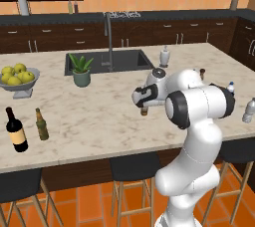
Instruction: Move the plastic bottles in the middle to the plastics group, and the glass bottles in the middle to the glass group.
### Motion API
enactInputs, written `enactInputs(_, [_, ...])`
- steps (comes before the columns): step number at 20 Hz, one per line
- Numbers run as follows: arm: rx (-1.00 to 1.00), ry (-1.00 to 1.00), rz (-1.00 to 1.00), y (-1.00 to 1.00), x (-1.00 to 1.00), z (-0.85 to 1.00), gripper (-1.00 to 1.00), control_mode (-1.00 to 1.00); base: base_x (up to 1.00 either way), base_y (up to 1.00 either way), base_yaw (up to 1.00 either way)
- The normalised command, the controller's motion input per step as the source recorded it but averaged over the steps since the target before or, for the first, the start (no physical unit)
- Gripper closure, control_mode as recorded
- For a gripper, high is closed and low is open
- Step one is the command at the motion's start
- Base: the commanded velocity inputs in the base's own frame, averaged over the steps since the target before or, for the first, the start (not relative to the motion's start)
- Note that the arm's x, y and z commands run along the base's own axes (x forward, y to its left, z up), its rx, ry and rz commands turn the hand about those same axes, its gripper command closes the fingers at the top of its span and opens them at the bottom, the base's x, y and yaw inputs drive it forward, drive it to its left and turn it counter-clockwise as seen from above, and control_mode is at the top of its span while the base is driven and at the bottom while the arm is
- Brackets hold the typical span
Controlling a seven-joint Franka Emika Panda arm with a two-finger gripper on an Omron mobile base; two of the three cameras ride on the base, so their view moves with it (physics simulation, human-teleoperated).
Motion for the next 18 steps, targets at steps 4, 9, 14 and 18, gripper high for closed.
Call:
enactInputs(4, [0.0, 0.0, 0.0, 0.0, 0.04, 0.0, -1.0, -1.0, 0.0, 0.0, 0.0])
enactInputs(9, [0.0, 0.0, 0.0, 0.0, 0.1, -0.01, -1.0, -1.0, 0.0, 0.0, 0.0])
enactInputs(14, [0.0, -0.01, 0.0, 0.0, 0.06, -0.07, -1.0, -1.0, 0.0, 0.0, 0.0])
enactInputs(18, [0.0, -0.03, 0.0, 0.0, 0.06, -0.19, -1.0, -1.0, 0.0, 0.0, 0.0])
